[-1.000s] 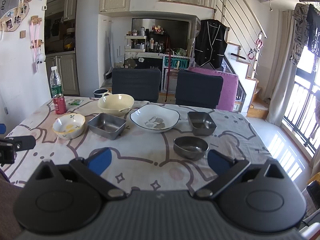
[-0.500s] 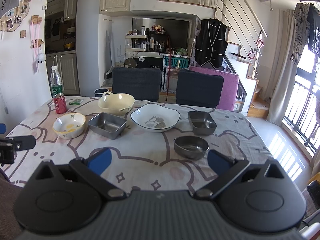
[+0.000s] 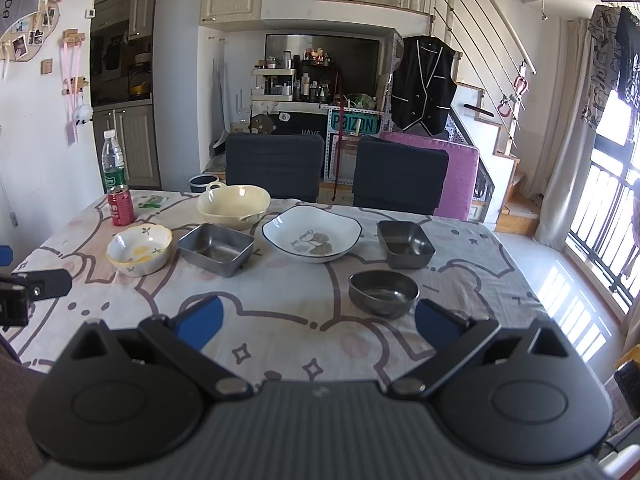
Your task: Organize plates and bowls
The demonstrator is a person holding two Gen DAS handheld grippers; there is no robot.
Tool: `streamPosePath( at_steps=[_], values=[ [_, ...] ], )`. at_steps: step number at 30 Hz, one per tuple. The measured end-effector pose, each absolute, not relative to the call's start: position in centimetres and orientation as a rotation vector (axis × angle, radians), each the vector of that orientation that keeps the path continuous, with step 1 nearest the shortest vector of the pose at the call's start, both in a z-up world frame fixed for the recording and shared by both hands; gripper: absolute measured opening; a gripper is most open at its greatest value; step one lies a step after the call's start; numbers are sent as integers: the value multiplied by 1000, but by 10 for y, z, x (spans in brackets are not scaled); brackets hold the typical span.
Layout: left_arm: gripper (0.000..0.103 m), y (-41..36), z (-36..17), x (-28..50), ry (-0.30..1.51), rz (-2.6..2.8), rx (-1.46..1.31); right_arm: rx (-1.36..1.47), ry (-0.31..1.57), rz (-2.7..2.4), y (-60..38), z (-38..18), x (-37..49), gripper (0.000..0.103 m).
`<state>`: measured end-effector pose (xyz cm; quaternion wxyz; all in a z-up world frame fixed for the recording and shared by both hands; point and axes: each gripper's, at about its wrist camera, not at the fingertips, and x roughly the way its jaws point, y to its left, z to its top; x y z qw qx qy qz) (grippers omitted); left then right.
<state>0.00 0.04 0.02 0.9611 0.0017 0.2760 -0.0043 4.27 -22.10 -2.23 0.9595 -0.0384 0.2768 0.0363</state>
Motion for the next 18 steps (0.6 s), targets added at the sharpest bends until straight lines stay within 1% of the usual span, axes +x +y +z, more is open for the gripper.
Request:
streamPosePath(
  at_steps=[18],
  values=[
    [103, -1, 0, 0, 557, -3, 6, -79, 559, 69, -219, -23, 41, 103]
  ],
)
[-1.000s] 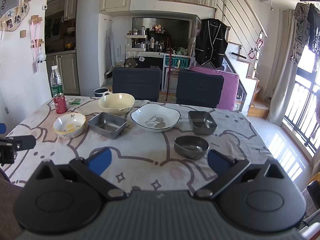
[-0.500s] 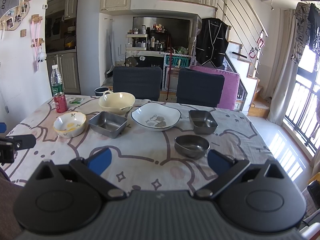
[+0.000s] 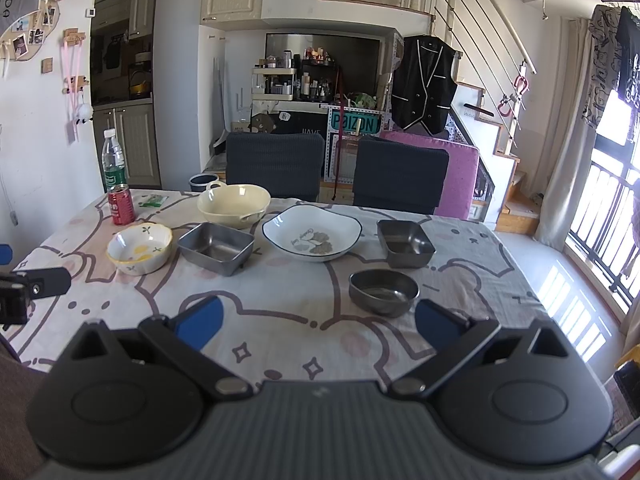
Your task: Organize plates and bowls
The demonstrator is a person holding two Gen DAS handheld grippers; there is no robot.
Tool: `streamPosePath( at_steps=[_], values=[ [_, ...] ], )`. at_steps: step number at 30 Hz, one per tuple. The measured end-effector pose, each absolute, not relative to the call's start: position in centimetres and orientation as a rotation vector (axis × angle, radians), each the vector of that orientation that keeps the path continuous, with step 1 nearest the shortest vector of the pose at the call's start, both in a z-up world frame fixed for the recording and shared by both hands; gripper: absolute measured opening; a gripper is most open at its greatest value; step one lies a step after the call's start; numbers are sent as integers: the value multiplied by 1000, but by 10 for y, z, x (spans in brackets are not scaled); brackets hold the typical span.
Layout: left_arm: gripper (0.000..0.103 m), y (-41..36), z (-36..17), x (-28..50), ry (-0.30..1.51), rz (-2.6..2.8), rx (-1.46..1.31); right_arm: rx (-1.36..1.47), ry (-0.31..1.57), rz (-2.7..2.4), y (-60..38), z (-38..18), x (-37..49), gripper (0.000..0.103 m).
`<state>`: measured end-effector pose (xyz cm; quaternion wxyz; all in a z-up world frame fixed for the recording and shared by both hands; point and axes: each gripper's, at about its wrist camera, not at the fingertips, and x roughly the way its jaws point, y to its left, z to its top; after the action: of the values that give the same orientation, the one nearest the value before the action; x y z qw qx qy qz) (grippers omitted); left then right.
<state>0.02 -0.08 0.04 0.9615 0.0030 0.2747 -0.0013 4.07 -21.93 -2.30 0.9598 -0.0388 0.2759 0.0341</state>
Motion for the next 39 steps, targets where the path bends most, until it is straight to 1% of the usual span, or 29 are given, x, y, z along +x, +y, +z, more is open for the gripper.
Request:
streamPosePath(
  at_steps=[10, 16, 26, 39],
  values=[
    [103, -11, 7, 4, 535, 5, 25, -80, 533, 63, -212, -23, 38, 103],
    [103, -16, 17, 23, 523, -7, 15, -90, 501, 45, -214, -14, 44, 103],
    [103, -29, 35, 72, 477, -34, 75, -88, 482, 7, -225, -3, 74, 103],
    [103, -47, 47, 167, 407, -87, 116, -68, 447, -62, -239, 9, 131, 103]
  ],
)
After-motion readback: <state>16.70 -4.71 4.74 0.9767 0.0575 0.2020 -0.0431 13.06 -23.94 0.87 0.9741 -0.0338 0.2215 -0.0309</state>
